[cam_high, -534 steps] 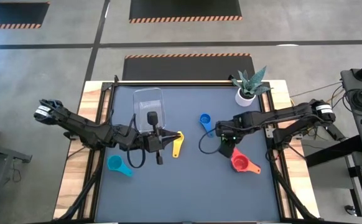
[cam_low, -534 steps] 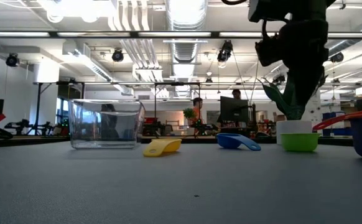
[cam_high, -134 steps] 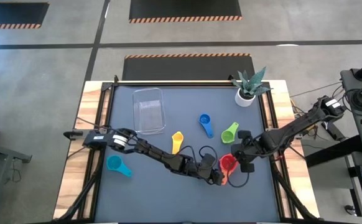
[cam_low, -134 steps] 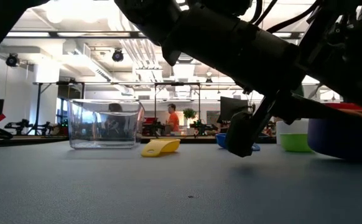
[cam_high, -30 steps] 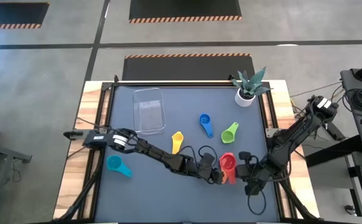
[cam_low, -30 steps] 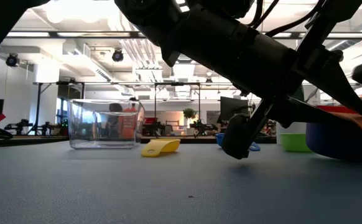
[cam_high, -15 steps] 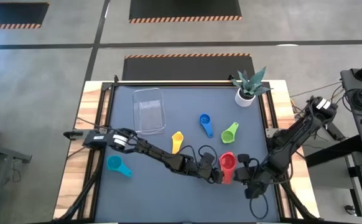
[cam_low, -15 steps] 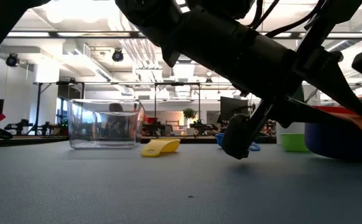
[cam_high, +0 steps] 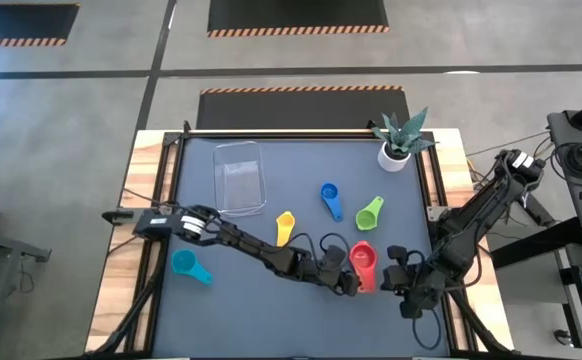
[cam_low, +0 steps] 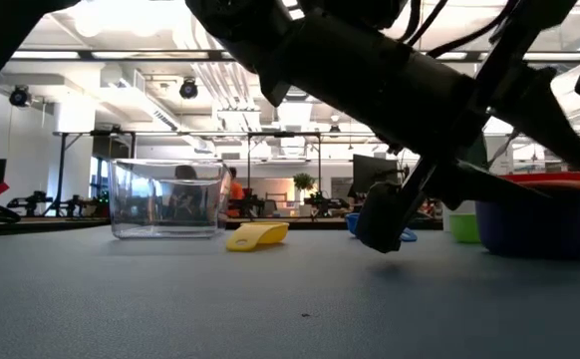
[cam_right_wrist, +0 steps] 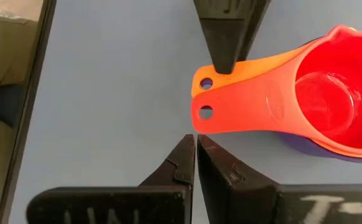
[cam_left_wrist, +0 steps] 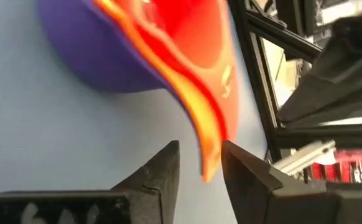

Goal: Nest measuring cups in basket
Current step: Stack the red measuring cup on top of the orange measuring cup

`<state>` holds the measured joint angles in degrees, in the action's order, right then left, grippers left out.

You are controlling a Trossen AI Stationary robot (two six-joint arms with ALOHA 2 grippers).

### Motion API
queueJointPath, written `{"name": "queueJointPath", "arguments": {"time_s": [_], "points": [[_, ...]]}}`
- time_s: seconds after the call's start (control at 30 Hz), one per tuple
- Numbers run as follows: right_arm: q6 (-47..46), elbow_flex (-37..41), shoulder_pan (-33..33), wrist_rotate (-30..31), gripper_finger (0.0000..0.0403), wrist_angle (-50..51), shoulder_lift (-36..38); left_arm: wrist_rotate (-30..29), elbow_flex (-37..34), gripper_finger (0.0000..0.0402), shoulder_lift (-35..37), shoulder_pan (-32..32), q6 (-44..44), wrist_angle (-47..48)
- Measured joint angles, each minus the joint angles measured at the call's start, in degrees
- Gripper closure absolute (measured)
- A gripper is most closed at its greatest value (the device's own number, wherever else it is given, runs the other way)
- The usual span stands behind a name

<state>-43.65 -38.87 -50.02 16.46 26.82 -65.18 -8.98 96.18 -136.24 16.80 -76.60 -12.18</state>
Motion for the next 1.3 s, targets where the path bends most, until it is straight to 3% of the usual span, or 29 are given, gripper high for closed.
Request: {"name": "queueJointPath", "arguments": {"time_s": [0.2, 0.4, 0.53, 0.67, 0.8, 0.97, 1.1, 1.2, 1.3], "points": [[-0.30, -0.01, 0.00, -0.06, 0.0394, -0.03, 0.34, 4.35, 0.00, 0.0287, 2.59, 0.00, 6.30, 2.03], [-2.20, -0.02, 0.00, 2.76, 0.0394, -0.06, 0.34, 11.74, 0.00, 0.0287, 8.23, 0.02, 19.13, 11.62], [-5.71, 0.01, 0.02, 3.86, 0.0394, 0.01, 0.31, 12.69, 0.00, 0.0289, 15.29, 0.07, 38.13, 22.62], [-11.09, 0.02, 0.02, 4.48, 0.0394, 0.71, 0.30, 12.62, 0.02, 0.0295, 22.14, 0.70, 63.63, 32.25], [-19.94, -1.50, 0.04, 4.08, 0.0394, 2.56, 0.30, 10.92, -0.97, 0.0308, 25.72, 2.28, 80.41, 34.35], [-34.41, -3.17, 0.05, 4.06, 0.0394, 2.91, 0.25, 9.53, -1.88, 0.0332, 25.81, 2.16, 89.94, 35.14], [-45.99, -3.81, 0.35, 4.75, 0.0394, 3.07, 0.19, 13.10, -6.15, 0.0362, 26.08, 1.43, 93.86, 34.24], [-49.87, -3.93, 0.28, 9.17, 0.0394, 2.98, 0.14, 18.54, -11.37, 0.0384, 28.03, 0.50, 94.16, 27.49], [-51.76, -4.02, 0.29, 10.82, 0.0394, 3.03, -0.34, 19.42, -18.01, 0.0399, 30.86, 0.33, 93.87, 18.11]]}}
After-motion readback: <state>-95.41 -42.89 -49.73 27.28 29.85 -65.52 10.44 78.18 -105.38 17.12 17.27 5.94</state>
